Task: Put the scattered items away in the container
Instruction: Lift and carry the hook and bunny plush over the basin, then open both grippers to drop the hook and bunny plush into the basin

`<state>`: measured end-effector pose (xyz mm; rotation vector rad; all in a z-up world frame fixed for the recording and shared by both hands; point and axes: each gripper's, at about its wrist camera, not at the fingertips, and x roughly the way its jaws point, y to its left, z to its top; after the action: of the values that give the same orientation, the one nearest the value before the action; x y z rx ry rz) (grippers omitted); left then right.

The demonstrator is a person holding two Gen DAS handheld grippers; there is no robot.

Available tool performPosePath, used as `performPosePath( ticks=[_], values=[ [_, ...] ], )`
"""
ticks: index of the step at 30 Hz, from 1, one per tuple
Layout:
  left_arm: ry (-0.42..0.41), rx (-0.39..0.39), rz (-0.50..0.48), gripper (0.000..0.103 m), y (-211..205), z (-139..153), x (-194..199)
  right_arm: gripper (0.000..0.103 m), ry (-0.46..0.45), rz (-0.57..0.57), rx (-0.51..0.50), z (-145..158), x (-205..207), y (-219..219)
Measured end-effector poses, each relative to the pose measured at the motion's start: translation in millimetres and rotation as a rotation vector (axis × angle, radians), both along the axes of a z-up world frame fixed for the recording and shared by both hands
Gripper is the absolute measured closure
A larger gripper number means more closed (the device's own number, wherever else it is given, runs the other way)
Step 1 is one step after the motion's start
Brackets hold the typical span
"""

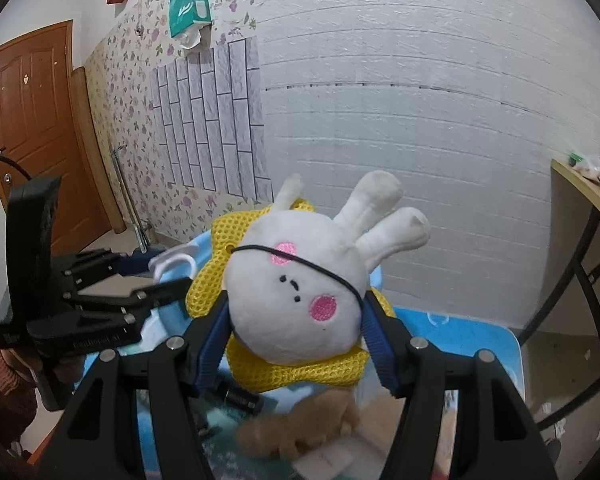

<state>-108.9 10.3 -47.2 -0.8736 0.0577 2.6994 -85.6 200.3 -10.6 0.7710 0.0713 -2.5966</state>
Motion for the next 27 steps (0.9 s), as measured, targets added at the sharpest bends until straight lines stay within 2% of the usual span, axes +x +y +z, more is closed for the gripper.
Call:
performPosePath(
  ticks=[6, 16, 20, 27],
  values=[
    [-0.011, -0.001, -0.006, 0.051, 3, -9, -22, 0.041, 0.009, 0.01, -0.011, 0, -19, -9],
    [-0.056, 0.0, -0.005, 0.051, 0, -28, -33, 0.04, -0.084, 0.084, 0.049, -31, -31, -32],
    [-0.052, 0.002, -0.011, 0.035, 0, -29, -29, 0.037, -0.105, 0.086, 0.061, -36, -33, -35],
    [-0.048, -0.001, -0.004, 0.027, -2, -28, -21, 0.03, -0.118, 0.068, 0.064, -36, -29, -33]
  ],
)
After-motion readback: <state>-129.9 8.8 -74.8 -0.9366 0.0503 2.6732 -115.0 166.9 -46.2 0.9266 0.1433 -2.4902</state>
